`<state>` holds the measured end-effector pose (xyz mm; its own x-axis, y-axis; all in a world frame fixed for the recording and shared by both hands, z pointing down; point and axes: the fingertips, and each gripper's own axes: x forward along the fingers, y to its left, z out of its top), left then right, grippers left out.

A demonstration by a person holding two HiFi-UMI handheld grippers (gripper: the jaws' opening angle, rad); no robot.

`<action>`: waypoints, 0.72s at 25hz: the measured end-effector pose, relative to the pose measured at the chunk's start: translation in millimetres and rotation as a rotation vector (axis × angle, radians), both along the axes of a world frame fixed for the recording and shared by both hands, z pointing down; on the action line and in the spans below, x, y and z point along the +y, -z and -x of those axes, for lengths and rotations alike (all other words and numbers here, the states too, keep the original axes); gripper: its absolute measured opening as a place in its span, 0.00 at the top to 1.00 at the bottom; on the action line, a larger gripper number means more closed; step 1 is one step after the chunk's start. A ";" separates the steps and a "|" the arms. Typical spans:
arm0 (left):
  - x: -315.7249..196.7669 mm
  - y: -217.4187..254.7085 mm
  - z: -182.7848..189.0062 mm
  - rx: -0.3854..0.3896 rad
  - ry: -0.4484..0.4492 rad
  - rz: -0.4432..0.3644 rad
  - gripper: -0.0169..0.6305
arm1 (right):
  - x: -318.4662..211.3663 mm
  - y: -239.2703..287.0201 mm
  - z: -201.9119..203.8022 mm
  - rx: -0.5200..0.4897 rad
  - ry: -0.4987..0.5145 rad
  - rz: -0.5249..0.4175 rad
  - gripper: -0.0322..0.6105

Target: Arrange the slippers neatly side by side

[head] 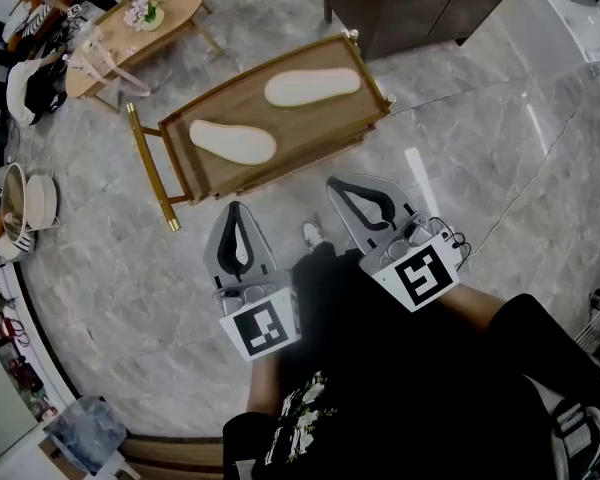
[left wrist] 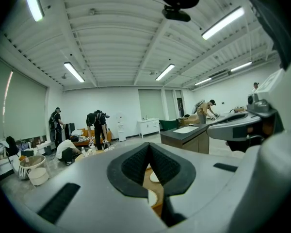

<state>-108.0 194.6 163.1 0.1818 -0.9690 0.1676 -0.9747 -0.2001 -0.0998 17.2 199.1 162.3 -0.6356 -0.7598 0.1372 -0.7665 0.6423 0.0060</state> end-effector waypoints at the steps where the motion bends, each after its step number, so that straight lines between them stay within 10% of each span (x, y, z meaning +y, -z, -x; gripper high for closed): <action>1: -1.2 0.0 0.3 0.000 -0.005 -0.003 0.97 | -0.7 -0.6 0.9 0.002 -0.003 0.002 0.95; 18: -21.8 -7.5 32.4 -0.003 -0.044 -0.008 0.97 | -16.8 -5.5 34.7 0.011 -0.030 -0.010 0.95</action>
<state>-140.4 172.8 170.6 0.2241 -0.9613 0.1603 -0.9646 -0.2422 -0.1043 -17.5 182.3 167.9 -0.6110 -0.7798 0.1365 -0.7852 0.6189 0.0211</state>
